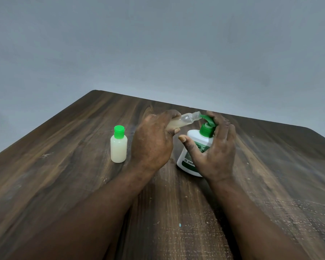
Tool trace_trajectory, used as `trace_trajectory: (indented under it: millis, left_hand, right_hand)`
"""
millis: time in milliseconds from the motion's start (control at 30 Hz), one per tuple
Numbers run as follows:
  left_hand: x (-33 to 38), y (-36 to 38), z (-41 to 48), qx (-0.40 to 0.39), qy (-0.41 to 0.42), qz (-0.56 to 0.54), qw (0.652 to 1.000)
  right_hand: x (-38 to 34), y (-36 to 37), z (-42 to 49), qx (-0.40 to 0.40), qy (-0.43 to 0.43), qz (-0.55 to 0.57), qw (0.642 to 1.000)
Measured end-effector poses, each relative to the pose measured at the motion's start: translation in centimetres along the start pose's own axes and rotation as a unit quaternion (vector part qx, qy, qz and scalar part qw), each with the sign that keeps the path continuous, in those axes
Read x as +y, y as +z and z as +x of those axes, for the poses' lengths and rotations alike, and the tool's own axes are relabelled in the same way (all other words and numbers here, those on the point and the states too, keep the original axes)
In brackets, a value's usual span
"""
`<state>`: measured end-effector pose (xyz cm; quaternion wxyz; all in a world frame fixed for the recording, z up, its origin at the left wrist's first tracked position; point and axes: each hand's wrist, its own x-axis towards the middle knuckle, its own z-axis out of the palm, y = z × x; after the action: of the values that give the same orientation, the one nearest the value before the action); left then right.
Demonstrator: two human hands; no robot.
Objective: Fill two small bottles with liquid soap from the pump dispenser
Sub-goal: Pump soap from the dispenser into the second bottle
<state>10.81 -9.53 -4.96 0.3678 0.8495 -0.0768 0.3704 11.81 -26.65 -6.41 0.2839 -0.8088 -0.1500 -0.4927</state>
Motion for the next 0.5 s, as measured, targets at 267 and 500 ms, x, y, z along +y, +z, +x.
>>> trace_trajectory:
  millis: [267, 500]
  left_hand:
    - [-0.17, 0.25, 0.03, -0.011, 0.006, 0.001, 1.000]
    - [-0.20, 0.07, 0.06, -0.007, 0.002, -0.005, 1.000]
  right_hand:
    - [0.26, 0.17, 0.05, 0.012, 0.001, 0.012, 1.000]
    - [0.30, 0.13, -0.09, 0.012, -0.016, 0.019, 1.000]
